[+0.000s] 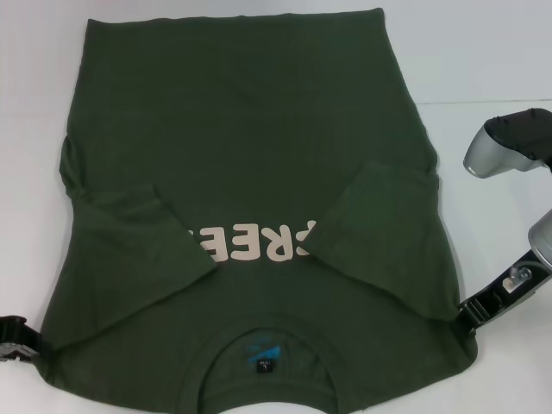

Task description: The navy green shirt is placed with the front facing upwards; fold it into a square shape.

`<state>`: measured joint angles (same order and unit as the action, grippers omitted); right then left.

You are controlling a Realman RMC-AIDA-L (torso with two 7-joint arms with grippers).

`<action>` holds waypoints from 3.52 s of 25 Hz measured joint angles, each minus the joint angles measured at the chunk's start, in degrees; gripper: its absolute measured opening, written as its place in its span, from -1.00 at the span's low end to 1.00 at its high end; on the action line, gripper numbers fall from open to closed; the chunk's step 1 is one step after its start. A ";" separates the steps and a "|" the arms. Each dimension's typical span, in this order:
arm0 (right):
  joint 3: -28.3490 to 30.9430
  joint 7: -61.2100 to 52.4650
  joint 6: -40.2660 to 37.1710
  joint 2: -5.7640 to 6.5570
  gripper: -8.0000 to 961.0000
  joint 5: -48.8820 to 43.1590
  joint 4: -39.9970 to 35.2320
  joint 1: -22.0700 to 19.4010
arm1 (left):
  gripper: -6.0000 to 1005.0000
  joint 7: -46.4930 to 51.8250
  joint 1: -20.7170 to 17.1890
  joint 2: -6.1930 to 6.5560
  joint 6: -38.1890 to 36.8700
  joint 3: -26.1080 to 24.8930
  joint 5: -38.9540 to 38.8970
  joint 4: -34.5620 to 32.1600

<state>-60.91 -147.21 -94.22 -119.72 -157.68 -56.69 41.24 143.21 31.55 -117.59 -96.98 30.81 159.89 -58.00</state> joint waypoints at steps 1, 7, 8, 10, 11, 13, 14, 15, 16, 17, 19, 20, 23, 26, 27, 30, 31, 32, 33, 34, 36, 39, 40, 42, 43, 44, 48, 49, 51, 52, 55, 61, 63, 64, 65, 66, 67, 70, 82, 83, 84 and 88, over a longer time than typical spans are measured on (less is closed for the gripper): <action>0.00 0.00 -0.02 -0.02 -0.90 0.01 0.00 -0.01 | -0.55 -0.06 -0.02 0.00 -0.06 0.03 0.05 0.00; 0.41 0.48 -0.07 -0.05 -0.90 0.25 0.00 -0.02 | -0.81 -1.82 -0.46 -0.22 0.03 -0.01 0.07 -0.01; 0.46 0.52 -0.07 -0.06 -0.90 0.52 0.00 -0.10 | -0.82 -1.82 -0.46 -0.22 0.03 -0.01 0.07 -0.01; 0.61 0.63 -0.05 -0.03 -0.90 1.46 0.00 -0.41 | -0.84 -4.23 -0.62 -0.26 0.23 -0.63 -0.81 -0.09; 0.85 0.87 0.05 0.04 -0.90 1.96 0.00 -0.69 | -0.84 -4.23 -0.62 -0.26 0.23 -0.63 -0.81 -0.09; 1.83 1.74 0.43 0.14 -0.90 2.78 0.00 -1.30 | -0.86 -6.76 -0.67 -0.27 0.36 -1.22 -1.80 -0.01; 2.62 2.43 0.63 0.15 -0.90 3.16 0.01 -1.66 | -0.87 -7.98 -0.69 -0.27 0.43 -1.53 -2.23 0.15; 3.37 3.04 0.72 0.15 -0.90 3.48 0.03 -2.00 | -0.87 -9.09 -0.72 -0.28 0.50 -1.78 -2.61 0.42; 4.61 4.15 0.83 0.14 -0.90 4.30 0.06 -2.64 | -0.88 -10.65 -0.73 -0.29 0.79 -2.22 -3.18 1.11; 5.30 4.92 0.85 0.12 -0.90 4.92 0.07 -3.04 | -0.88 -11.85 -0.72 -0.28 1.01 -2.62 -3.53 1.76; 6.97 6.98 0.94 0.10 -0.90 6.53 0.09 -4.22 | -0.88 -14.35 -0.70 -0.08 1.41 -3.51 -3.78 3.11; 7.66 7.85 0.99 0.11 -0.90 7.26 0.09 -4.76 | -0.89 -15.95 -0.70 -0.01 1.56 -4.10 -3.85 3.77; 10.36 10.99 1.25 0.15 -0.89 9.49 0.12 -6.38 | -0.89 -22.16 -0.80 0.05 1.66 -6.28 -4.47 5.22; 12.44 13.56 1.30 0.16 -0.90 11.67 0.29 -7.70 | -0.89 -28.16 -1.20 0.06 1.66 -9.03 -5.24 6.17; 12.82 14.26 1.31 0.17 -0.90 12.46 0.38 -8.14 | -0.89 -30.08 -1.43 0.12 1.58 -9.77 -5.54 6.37; 14.00 16.61 1.35 0.10 -0.90 14.49 0.78 -9.18 | -0.89 -35.98 -2.05 0.24 0.95 -11.46 -6.36 6.52; 14.46 17.54 1.39 0.06 -0.90 15.06 0.94 -9.53 | -0.89 -38.69 -2.48 0.23 0.58 -12.01 -6.82 6.53; 14.89 18.64 1.45 -0.01 -0.90 15.71 1.01 -10.00 | -0.89 -41.54 -2.90 0.18 0.11 -12.40 -7.56 6.53; 15.38 19.77 1.52 -0.05 -0.90 16.38 1.19 -10.48 | -0.89 -43.45 -3.20 0.15 -0.21 -12.73 -8.05 6.53; 15.76 20.75 1.72 -0.06 -0.90 16.92 1.37 -10.87 | -0.89 -46.17 -3.53 0.12 -0.60 -13.34 -8.65 6.73; 16.71 23.10 2.17 -0.10 -0.90 18.60 2.23 -11.80 | -0.89 -49.62 -3.71 0.14 -0.95 -14.34 -9.07 7.34; 17.36 24.96 3.07 0.01 -0.90 20.26 3.81 -12.59 | -0.89 -53.77 -3.91 0.11 -1.36 -14.77 -9.11 7.68; 17.60 25.30 3.29 0.06 -0.90 20.52 4.19 -12.71 | -0.89 -55.09 -4.10 -0.06 -1.46 -14.76 -9.22 7.69; 17.85 25.65 3.33 0.07 -0.90 20.58 4.35 -12.87 | -0.90 -55.19 -4.14 -0.09 -1.47 -14.73 -9.37 7.69; 17.88 25.70 3.32 0.07 -0.90 20.59 4.37 -12.95 | -0.90 -55.21 -4.16 -0.12 -1.50 -14.74 -9.47 7.70; 17.90 25.74 3.28 0.08 -0.89 20.60 4.37 -12.99 | -0.90 -55.21 -4.18 -0.12 -1.53 -14.75 -9.65 7.71; 17.93 25.54 3.10 0.10 -0.89 20.62 4.23 -12.76 | -0.89 -53.93 -4.12 -0.16 -1.63 -14.66 -9.67 7.48; 17.93 25.50 3.08 0.10 -0.90 20.63 4.21 -12.60 | -0.89 -53.23 -4.03 -0.18 -1.67 -14.56 -9.65 7.20; 17.93 25.45 3.02 0.10 -0.90 20.65 4.19 -12.29 | -0.89 -51.42 -3.96 -0.28 -1.66 -14.48 -9.63 6.05; 17.91 25.41 3.00 0.10 -0.90 20.65 4.17 -12.11 | -0.89 -50.29 -3.94 -0.34 -1.47 -14.50 -9.63 5.33; 17.66 25.10 2.97 0.06 -0.90 20.66 4.08 -11.63 | -0.88 -43.73 -3.97 -0.55 0.26 -14.18 -9.00 2.43; 17.46 24.74 2.87 0.02 -0.90 20.66 4.00 -10.33 | -0.65 -33.45 -3.88 -0.55 0.39 -10.61 -4.75 -0.02; 17.42 24.52 2.83 0.02 -0.90 20.57 4.04 -9.84 | -0.56 -31.08 -3.71 -0.55 -0.85 -9.73 -4.01 -0.66; 17.39 24.38 2.81 0.02 -0.90 20.48 4.05 -9.63 | -0.51 -30.10 -3.70 -0.54 -1.92 -9.40 -3.99 -1.33; 17.33 24.23 2.80 0.03 -0.89 20.40 4.04 -9.36 | -0.47 -29.11 -3.66 -0.54 -3.15 -9.26 -4.04 -2.02; 17.29 24.15 2.76 0.05 -0.89 20.37 3.99 -9.19 | -0.43 -28.15 -3.56 -0.53 -4.24 -9.26 -4.16 -2.68; 17.27 24.12 2.72 0.06 -0.89 20.35 3.94 -9.03 | -0.39 -26.38 -3.38 -0.46 -5.60 -9.30 -4.27 -3.55; 17.24 24.10 2.65 0.09 -0.90 20.30 3.92 -8.44 | -0.26 -21.15 -2.56 0.03 -8.50 -9.44 -4.32 -5.20; 15.13 24.01 3.01 0.04 -0.90 20.12 3.92 -6.60 | 0.75 -6.82 0.10 1.66 -6.04 -9.35 -0.33 -2.55; 15.12 24.00 3.03 0.03 -0.90 20.12 3.97 -6.46 | 0.76 -6.43 0.12 1.68 -5.81 -9.35 -0.23 -2.53; 15.12 23.99 3.05 0.03 -0.90 20.12 4.03 -6.31 | 0.76 -6.22 0.13 1.68 -5.68 -9.32 -0.16 -2.53; 15.12 23.99 3.11 0.02 -0.90 20.12 4.11 -5.92 | 0.78 -5.96 0.35 1.68 -5.01 -9.10 -0.10 -1.96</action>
<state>-45.79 -123.22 -91.12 -119.71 -137.55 -52.58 35.31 137.25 31.91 -115.91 -102.00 21.71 159.79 -59.96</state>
